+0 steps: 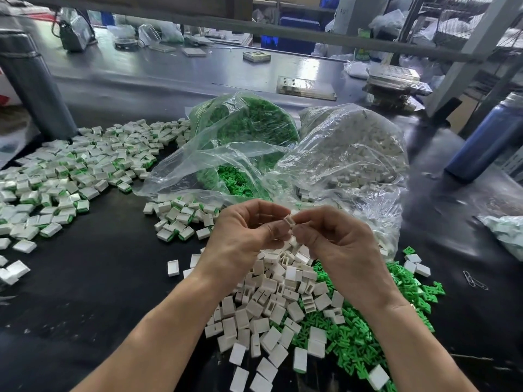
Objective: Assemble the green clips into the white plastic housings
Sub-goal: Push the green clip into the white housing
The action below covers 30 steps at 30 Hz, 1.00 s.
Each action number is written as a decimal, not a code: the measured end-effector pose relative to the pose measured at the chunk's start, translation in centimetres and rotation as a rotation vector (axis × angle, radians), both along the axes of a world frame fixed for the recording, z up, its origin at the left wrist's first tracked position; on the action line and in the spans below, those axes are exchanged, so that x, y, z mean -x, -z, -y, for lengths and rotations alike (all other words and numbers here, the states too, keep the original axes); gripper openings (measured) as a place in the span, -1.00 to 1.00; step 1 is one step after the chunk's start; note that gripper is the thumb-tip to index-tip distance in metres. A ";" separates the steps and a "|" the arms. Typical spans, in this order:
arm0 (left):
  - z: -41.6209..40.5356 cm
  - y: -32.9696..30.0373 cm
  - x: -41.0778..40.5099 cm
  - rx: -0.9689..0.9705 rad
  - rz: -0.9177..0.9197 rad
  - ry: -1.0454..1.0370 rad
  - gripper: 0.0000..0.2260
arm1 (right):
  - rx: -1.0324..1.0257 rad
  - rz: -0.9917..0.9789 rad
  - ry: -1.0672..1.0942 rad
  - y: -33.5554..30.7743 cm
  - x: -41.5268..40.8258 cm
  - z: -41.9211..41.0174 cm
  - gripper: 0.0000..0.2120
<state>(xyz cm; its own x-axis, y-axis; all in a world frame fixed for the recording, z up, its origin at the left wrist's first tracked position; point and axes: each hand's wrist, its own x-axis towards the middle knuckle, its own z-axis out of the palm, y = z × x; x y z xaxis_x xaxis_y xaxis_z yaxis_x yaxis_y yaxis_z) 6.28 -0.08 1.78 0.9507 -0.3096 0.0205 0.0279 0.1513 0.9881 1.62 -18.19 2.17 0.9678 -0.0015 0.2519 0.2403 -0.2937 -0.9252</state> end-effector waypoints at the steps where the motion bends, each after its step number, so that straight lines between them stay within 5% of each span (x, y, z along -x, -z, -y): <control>1: 0.0 0.0 0.1 0.004 0.001 0.005 -0.81 | -0.006 0.000 0.001 0.1 0.0 0.0 -0.85; 30: 0.0 0.2 0.1 -0.044 0.095 0.011 -0.88 | -0.329 -0.038 0.090 -0.5 -0.1 0.2 -0.77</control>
<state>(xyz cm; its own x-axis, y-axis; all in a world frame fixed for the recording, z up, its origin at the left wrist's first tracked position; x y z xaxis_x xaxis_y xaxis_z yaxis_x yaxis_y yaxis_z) 6.13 -0.10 1.58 0.9415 -0.3230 0.0963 -0.0644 0.1080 0.9921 1.69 -18.37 2.63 0.9688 -0.1628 0.1871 0.1901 0.0032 -0.9818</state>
